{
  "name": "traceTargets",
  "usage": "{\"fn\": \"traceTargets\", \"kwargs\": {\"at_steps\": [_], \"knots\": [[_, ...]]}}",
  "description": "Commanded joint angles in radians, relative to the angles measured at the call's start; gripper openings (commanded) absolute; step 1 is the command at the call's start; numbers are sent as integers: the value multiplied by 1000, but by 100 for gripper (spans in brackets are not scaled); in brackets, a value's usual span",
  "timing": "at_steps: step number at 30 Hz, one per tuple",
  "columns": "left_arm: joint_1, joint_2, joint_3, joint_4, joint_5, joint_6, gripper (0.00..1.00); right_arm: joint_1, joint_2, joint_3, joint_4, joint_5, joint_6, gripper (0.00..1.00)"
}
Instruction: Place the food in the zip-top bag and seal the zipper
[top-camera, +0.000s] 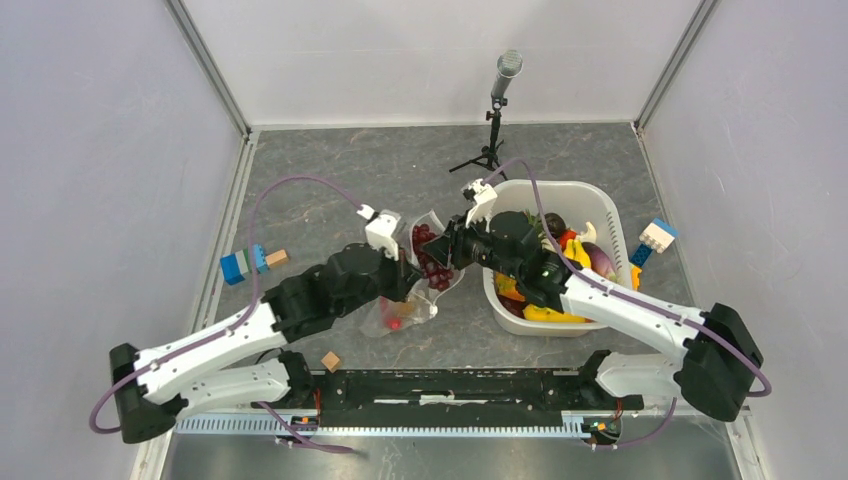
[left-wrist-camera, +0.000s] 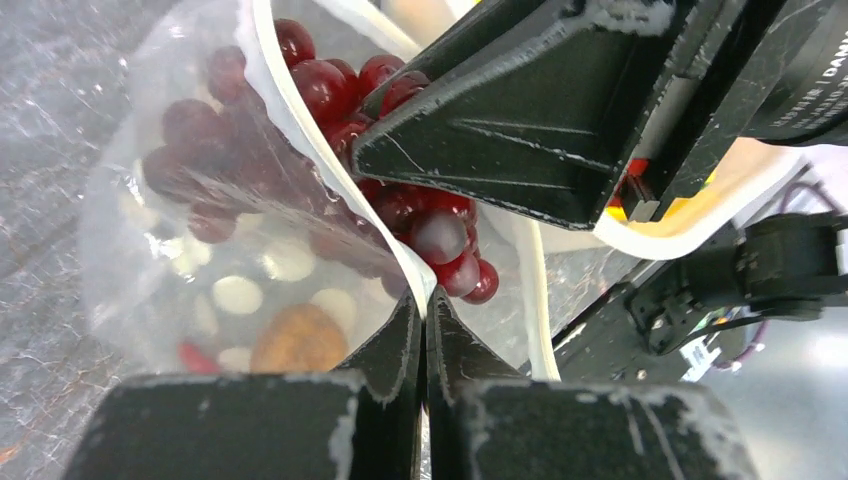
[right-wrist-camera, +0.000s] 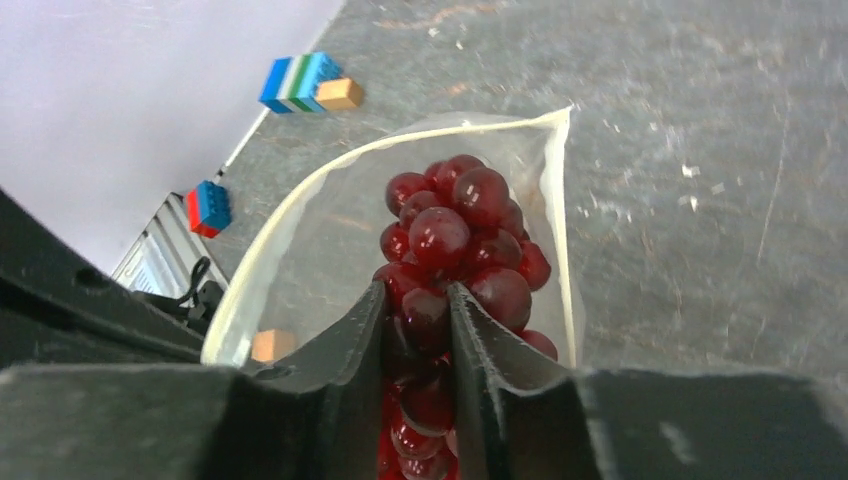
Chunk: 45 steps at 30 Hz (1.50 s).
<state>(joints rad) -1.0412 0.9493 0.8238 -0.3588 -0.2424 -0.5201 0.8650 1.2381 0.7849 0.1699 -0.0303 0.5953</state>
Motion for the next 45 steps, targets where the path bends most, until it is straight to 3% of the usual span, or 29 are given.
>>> {"fn": "traceTargets", "kwargs": {"at_steps": [1, 5, 8, 14, 16, 22, 26, 33, 38, 45], "knots": [[-4, -135, 67, 24, -96, -43, 2, 4, -61, 112, 20, -142, -172, 39], [-3, -206, 87, -43, -178, -62, 2, 5, -85, 178, -32, -209, -246, 67], [-3, -239, 84, -75, -233, -77, 2, 3, -115, 226, -66, -250, -285, 76], [-3, -250, 81, -107, -281, -97, 2, 4, -212, 243, -99, -227, -332, 77], [-3, -242, 86, -111, -272, -85, 2, 3, -250, 239, -153, -155, -366, 77], [-3, -175, 81, -119, -204, -57, 2, 3, -304, 224, -475, 452, -420, 82], [-3, -146, 55, -124, -176, -68, 2, -37, -309, 217, -656, 729, -406, 82], [-3, -134, 22, -124, -154, -69, 2, -264, -393, 164, -834, 670, -381, 74], [-2, -123, 17, -120, -137, -68, 2, -389, -417, 126, -984, 708, -363, 63], [-2, -124, 12, -118, -128, -41, 2, -439, -437, 119, -1116, 686, -316, 61]]}}
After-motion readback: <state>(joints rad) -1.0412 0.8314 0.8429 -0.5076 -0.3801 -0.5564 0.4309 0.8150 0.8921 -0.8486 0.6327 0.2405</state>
